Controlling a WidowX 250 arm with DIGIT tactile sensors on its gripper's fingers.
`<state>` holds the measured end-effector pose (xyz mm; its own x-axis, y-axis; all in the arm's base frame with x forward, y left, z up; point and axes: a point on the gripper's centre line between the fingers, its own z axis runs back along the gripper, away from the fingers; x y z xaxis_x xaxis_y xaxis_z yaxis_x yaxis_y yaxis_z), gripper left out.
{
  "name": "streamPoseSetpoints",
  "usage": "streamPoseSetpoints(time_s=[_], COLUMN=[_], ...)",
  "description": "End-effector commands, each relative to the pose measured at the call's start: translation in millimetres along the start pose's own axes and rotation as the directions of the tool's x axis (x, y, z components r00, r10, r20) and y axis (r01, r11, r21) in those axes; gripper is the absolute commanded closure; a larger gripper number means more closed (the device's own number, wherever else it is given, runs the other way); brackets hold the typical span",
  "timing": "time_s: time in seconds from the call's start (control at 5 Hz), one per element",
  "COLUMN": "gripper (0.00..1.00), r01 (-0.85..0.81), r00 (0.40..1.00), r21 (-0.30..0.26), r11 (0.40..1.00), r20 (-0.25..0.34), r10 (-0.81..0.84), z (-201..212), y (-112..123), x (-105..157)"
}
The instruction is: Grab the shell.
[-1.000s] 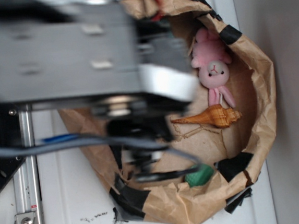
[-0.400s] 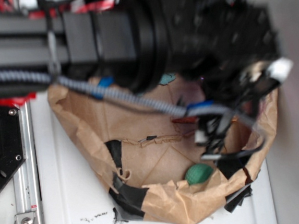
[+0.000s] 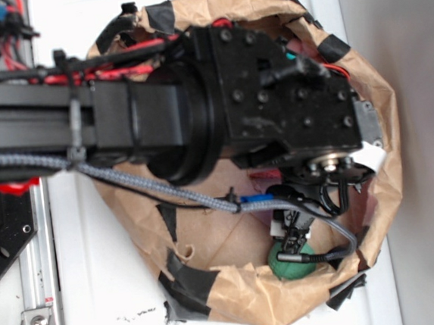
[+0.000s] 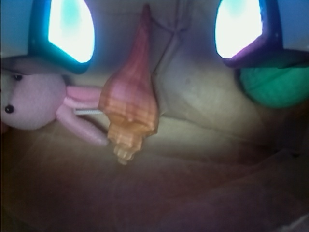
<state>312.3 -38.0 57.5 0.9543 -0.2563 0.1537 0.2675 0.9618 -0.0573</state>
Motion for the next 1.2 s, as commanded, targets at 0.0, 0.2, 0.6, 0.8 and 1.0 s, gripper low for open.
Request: streamPoseSetpoints(time_s=[0.0,0.2,0.6,0.8,1.0], gripper=[0.0,0.0,1.0,1.0,1.0], r01=[0.004,0.01,0.01,0.001,-0.121], r00=[1.0,1.0,0.999,0.999,0.99], r21=[0.034,0.063,0.037,0.084,0.213], r11=[0.999,0.998,0.999,0.996,0.969], r20=[0.024,0.008,-0.033,-0.034,-0.043], r10=[-0.005,-0.01,-0.009,0.002,0.133], z=[-12.5,-21.9,-22.3,18.9,71.0], y=[1.9,2.4,-11.7,-19.5,-7.2], x=[35.9,41.1,26.9,15.9,-3.9])
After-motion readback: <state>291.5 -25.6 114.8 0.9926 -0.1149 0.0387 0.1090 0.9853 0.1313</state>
